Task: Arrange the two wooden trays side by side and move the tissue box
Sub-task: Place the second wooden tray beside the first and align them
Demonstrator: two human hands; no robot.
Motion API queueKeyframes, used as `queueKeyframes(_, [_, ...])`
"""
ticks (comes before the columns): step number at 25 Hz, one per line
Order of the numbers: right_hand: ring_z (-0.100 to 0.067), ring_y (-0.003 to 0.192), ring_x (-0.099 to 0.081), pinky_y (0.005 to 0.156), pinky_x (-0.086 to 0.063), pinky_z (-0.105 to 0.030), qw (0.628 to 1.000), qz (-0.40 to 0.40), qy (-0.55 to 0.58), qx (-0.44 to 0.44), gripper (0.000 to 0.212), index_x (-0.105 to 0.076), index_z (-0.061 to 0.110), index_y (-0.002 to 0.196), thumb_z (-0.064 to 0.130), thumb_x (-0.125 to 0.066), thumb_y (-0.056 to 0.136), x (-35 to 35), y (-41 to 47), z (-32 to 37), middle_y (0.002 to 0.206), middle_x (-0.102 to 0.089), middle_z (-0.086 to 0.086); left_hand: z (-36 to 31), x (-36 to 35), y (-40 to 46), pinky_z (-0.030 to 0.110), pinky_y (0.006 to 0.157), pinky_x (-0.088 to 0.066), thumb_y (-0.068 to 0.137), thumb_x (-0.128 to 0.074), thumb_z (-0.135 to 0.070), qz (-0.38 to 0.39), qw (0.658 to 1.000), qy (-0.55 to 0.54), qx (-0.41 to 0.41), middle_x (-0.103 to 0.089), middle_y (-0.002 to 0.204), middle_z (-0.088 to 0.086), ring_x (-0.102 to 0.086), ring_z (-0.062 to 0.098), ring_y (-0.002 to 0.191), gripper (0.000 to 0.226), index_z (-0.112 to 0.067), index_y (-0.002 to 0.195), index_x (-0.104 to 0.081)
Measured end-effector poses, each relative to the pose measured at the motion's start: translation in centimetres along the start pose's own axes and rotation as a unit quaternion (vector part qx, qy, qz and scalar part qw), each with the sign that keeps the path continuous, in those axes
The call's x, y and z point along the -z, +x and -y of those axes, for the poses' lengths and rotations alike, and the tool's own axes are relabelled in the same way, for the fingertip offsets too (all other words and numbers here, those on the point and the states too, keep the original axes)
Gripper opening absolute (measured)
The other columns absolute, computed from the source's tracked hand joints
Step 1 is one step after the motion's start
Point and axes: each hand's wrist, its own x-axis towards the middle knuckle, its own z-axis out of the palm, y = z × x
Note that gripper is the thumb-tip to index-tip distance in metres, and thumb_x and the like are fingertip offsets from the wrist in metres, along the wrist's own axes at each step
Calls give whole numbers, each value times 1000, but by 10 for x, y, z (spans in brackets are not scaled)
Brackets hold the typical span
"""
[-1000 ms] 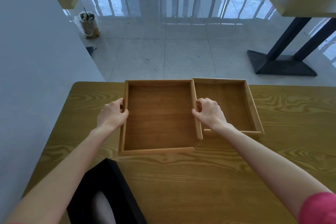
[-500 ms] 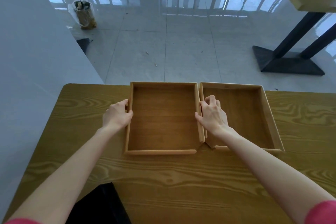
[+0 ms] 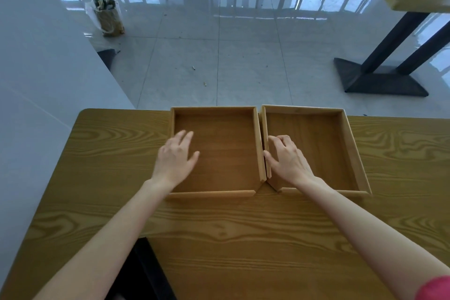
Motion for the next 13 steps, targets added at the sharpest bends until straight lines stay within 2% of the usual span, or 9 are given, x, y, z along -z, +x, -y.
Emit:
queueKeyframes(2, [-29, 124, -47, 103, -39, -44, 999, 33, -14, 10, 54, -36, 11, 138, 33, -50, 92, 3, -20, -16, 139, -44, -15, -20, -10, -16, 44, 118, -18, 91, -47, -39, 77, 995, 19, -63, -26, 154, 6, -22, 22, 143, 63, -19, 145, -23])
queueKeyframes(4, [-27, 133, -38, 111, -28, -44, 996, 80, -44, 12, 62, -29, 16, 142, 40, -51, 89, 5, -41, -31, 146, -38, -12, -36, -24, -29, 48, 119, -6, 88, -46, -50, 175, 979, 64, -85, -16, 157, 2, -10, 22, 146, 70, -25, 146, -16])
queueKeyframes(6, [-24, 141, -25, 116, -18, -44, 989, 124, -83, 19, 70, -21, 21, 145, 45, -53, 87, 4, -56, -42, 153, -27, -9, -43, -37, -37, 52, 117, 0, 85, -49, -53, 230, 963, 103, -91, -6, 159, 1, 2, 24, 147, 77, -30, 146, -10])
queueKeyframes(9, [-22, 146, -10, 118, -13, -45, 983, 139, -113, 43, 67, -19, 25, 145, 31, -55, 89, 0, -65, -52, 158, -13, -6, -43, -49, -42, 55, 116, 0, 89, -50, -42, 226, 960, 133, -92, 6, 159, 1, 12, 27, 146, 72, -34, 146, -7])
queueKeyframes(11, [-22, 146, -8, 119, -13, -41, 985, 124, -106, 57, 61, -23, 26, 144, 14, -50, 91, -3, -65, -55, 158, -11, -8, -39, -51, -42, 57, 116, -2, 93, -45, -33, 216, 962, 136, -98, 7, 159, 0, 13, 27, 145, 64, -36, 145, -7])
queueKeyframes(13, [-25, 146, -8, 119, -14, -39, 987, 114, -93, 68, 59, -24, 26, 144, 7, -46, 93, -6, -65, -57, 158, -11, -10, -35, -52, -40, 57, 115, -2, 95, -42, -31, 222, 959, 135, -112, 8, 159, -1, 14, 28, 145, 61, -38, 145, -7])
